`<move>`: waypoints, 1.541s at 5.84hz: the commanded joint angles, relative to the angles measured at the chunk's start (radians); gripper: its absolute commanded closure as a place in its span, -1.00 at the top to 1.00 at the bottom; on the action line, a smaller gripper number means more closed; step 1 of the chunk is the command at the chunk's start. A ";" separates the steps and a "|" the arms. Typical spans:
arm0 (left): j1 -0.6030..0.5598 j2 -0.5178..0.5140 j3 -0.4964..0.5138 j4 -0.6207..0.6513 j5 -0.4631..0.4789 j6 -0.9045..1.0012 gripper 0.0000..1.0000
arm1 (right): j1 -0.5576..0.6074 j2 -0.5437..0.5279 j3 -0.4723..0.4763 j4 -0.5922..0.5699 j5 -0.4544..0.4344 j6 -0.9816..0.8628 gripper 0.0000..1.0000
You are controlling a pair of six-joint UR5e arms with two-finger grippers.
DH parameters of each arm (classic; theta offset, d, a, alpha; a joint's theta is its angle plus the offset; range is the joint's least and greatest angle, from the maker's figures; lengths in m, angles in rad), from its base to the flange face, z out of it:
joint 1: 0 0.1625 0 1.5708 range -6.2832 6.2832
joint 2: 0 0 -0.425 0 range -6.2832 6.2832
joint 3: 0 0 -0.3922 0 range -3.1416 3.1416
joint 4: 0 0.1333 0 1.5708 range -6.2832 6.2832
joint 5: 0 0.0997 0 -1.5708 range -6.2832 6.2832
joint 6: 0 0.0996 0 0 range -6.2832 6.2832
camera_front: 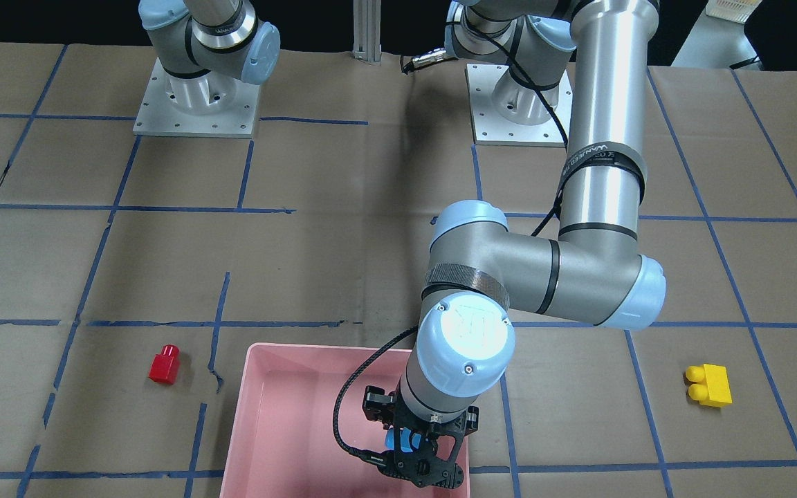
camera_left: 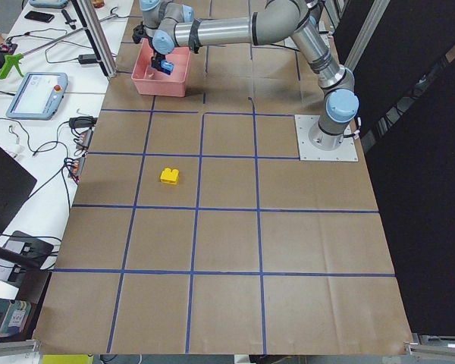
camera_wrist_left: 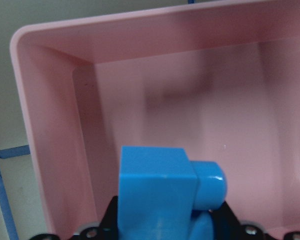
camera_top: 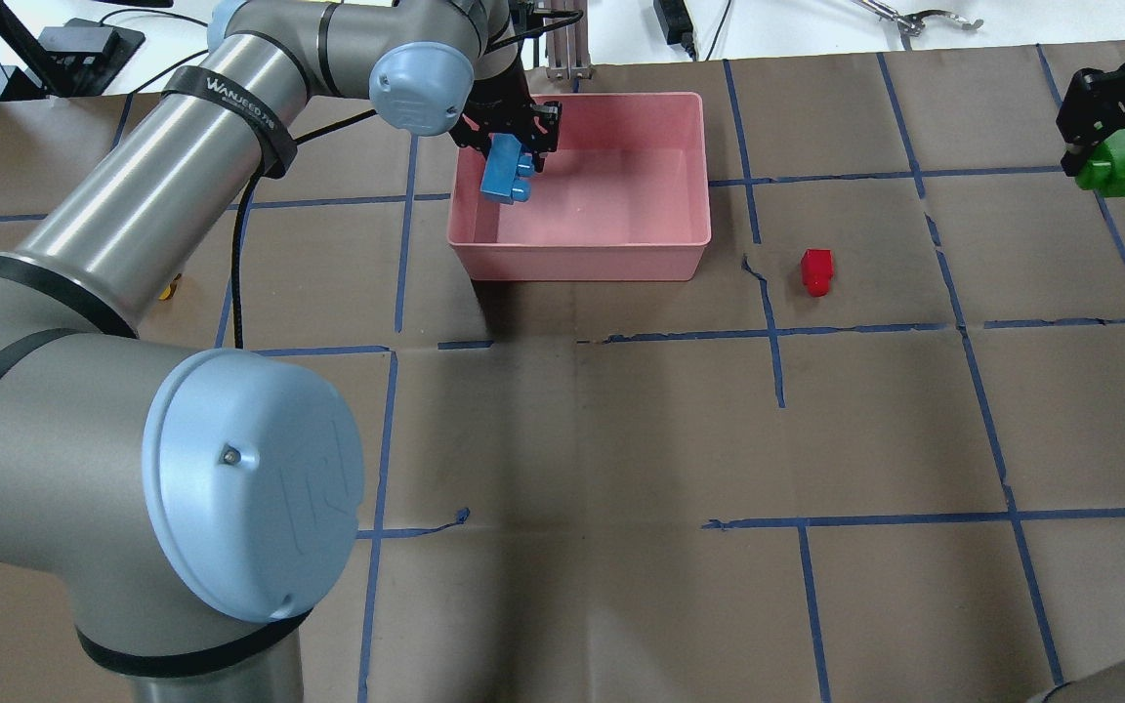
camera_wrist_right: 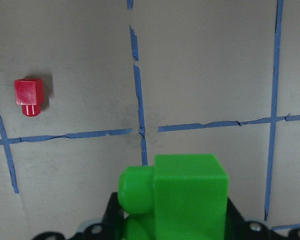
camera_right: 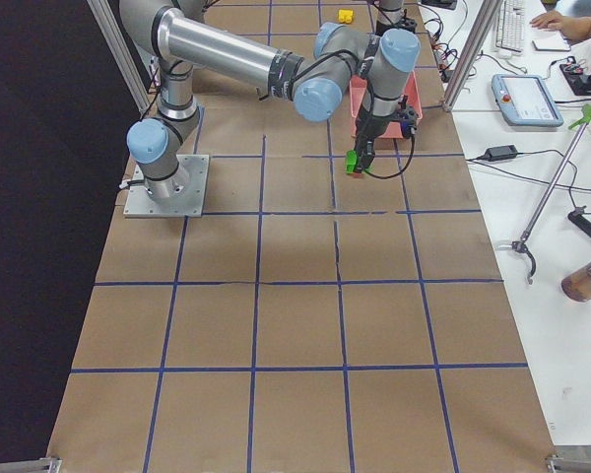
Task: Put all blocks into box
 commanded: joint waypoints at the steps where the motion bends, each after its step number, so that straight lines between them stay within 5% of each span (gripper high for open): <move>1: 0.141 0.153 -0.134 -0.064 0.003 0.110 0.98 | 0.210 0.007 0.014 -0.008 0.005 0.157 0.03; 6: 0.238 0.200 -0.181 -0.067 0.012 0.137 0.98 | 0.224 -0.001 0.009 -0.009 0.012 0.180 0.03; 9: 0.519 0.256 -0.294 -0.089 -0.013 0.462 0.98 | 0.510 0.037 0.003 -0.113 0.038 0.543 0.04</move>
